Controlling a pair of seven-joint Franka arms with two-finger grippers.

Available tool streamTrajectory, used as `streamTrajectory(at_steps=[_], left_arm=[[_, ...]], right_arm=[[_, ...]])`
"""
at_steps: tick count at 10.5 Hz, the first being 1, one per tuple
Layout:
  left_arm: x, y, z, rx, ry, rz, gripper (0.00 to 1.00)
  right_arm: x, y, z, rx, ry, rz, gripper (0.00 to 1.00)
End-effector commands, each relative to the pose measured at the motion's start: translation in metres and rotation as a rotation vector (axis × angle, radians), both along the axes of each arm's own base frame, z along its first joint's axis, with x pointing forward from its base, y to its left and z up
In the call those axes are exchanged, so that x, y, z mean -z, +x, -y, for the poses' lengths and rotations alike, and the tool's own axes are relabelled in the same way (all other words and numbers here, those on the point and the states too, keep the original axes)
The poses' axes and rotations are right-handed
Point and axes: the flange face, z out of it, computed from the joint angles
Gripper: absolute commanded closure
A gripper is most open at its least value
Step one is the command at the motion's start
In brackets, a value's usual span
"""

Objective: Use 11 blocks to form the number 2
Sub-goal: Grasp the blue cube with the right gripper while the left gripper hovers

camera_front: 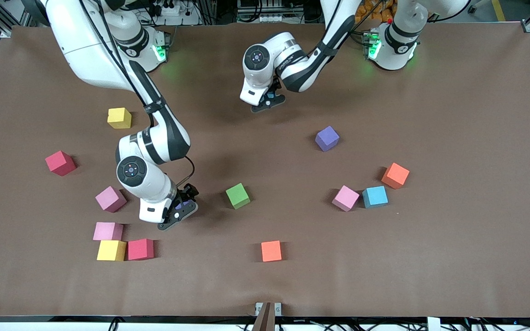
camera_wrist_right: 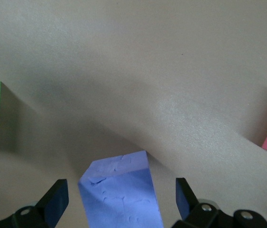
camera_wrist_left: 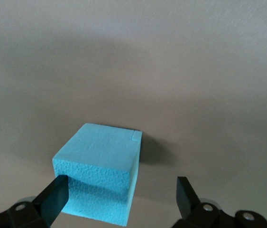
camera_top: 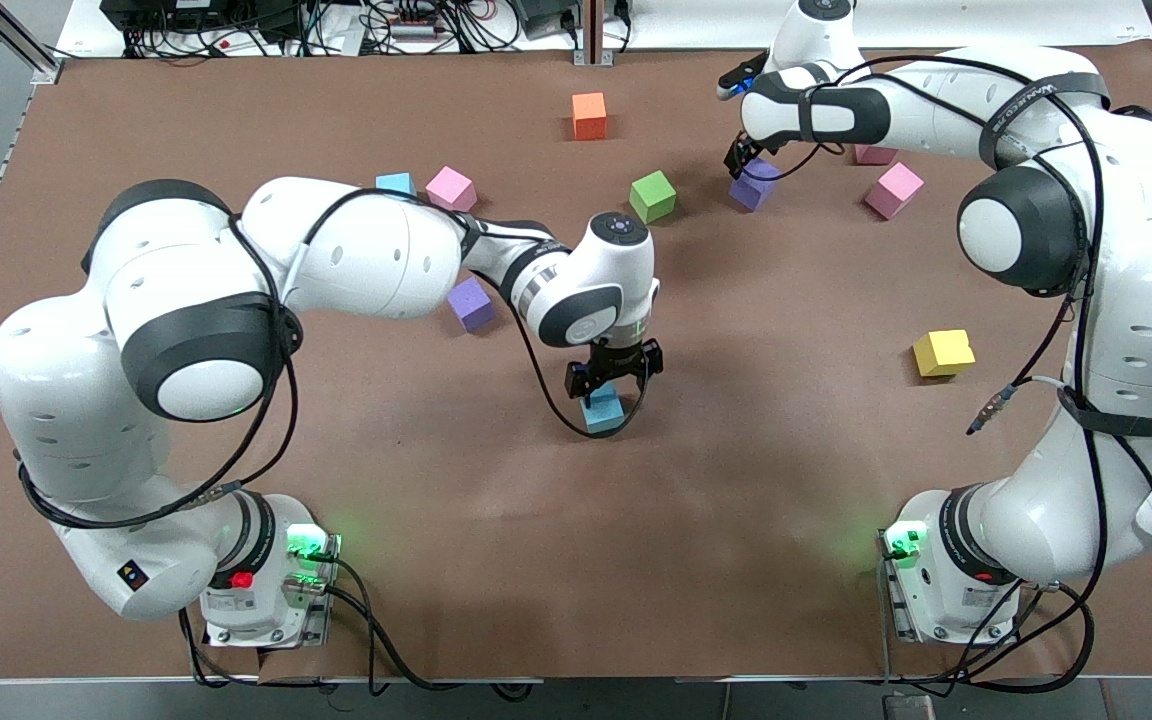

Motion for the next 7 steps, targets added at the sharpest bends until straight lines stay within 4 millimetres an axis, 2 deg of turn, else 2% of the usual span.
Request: streamTrajectory(at_steps=[1,5,7], left_arm=[[-0.002,-0.002,-0.007,-0.025,-0.004,-0.001,0.0],[-0.007,0.005,-0.009,-0.015,0.003,-0.008,0.0],[-0.017,0.013,-0.011,-0.023,-0.001,-0.003,0.0]], right_arm=[[0.013,-0.001,0.0,-0.019,0.001,0.011,0.0],[0.029,-0.006,0.003,-0.015,0.0,-0.002,0.0],[0.037,-0.012,0.006,-0.012,-0.003,-0.012,0.0]])
